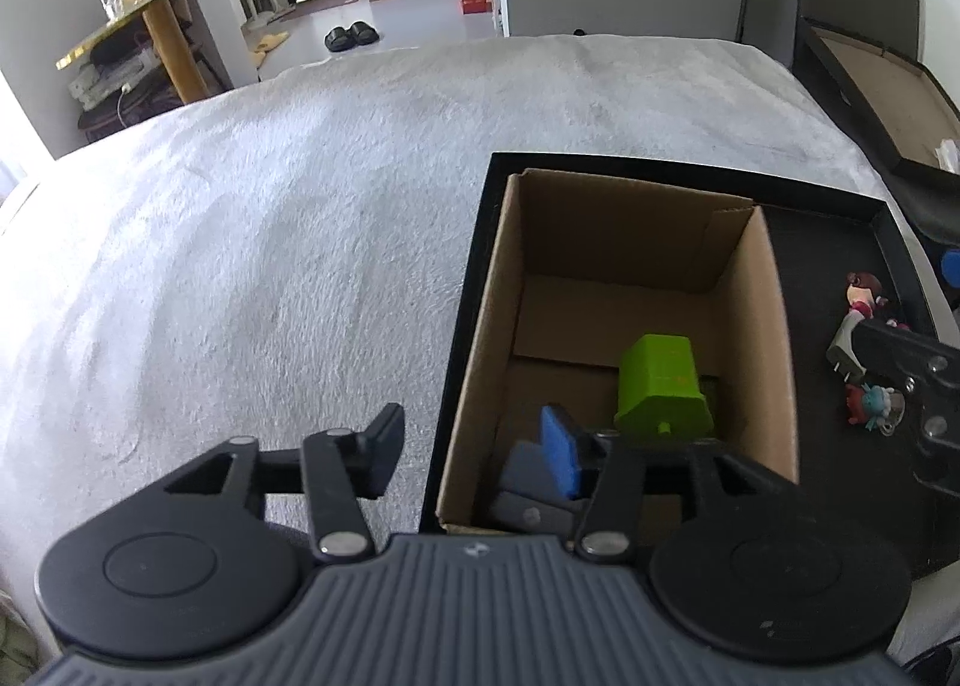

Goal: Organize rigid objects
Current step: 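Withdraw the right gripper back toward the figurines and charger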

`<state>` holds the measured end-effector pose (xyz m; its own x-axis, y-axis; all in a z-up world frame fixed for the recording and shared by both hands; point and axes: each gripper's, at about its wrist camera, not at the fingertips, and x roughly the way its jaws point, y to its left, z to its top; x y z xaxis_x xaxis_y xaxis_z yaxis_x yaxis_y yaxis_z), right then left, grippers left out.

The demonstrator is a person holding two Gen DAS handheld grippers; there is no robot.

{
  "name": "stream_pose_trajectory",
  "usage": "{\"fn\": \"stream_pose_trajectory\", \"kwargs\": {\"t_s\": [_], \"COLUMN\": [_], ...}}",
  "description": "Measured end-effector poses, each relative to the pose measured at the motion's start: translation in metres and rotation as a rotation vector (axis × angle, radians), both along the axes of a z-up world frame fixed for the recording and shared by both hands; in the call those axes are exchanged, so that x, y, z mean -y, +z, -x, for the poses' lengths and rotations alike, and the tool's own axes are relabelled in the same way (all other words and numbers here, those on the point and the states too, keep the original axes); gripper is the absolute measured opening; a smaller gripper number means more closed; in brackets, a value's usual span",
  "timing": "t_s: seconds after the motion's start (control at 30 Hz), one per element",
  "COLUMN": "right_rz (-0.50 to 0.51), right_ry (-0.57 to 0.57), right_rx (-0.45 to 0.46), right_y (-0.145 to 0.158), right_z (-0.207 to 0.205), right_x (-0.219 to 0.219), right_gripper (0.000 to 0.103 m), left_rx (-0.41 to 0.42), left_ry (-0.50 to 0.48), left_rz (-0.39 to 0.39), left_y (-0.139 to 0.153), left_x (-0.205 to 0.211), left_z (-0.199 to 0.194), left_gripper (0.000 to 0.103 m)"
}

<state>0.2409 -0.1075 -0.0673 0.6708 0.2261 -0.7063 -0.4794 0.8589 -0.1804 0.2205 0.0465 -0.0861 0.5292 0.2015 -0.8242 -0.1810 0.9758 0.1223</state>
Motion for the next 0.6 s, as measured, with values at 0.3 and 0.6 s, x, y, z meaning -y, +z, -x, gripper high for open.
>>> {"fn": "stream_pose_trajectory", "kwargs": {"t_s": [0.3, 0.6], "right_rz": [-0.048, -0.082], "right_ry": [-0.064, -0.114], "right_rx": [-0.024, -0.040], "right_y": [-0.005, -0.016], "right_z": [0.005, 0.003], "right_x": [0.035, 0.063], "right_gripper": [0.074, 0.074], "left_rx": [0.004, 0.002], "left_ry": [-0.030, -0.076], "left_rz": [-0.030, -0.065], "left_y": [0.005, 0.007], "left_x": [0.022, 0.046], "left_z": [0.000, -0.003], "left_gripper": [0.061, 0.066]}}
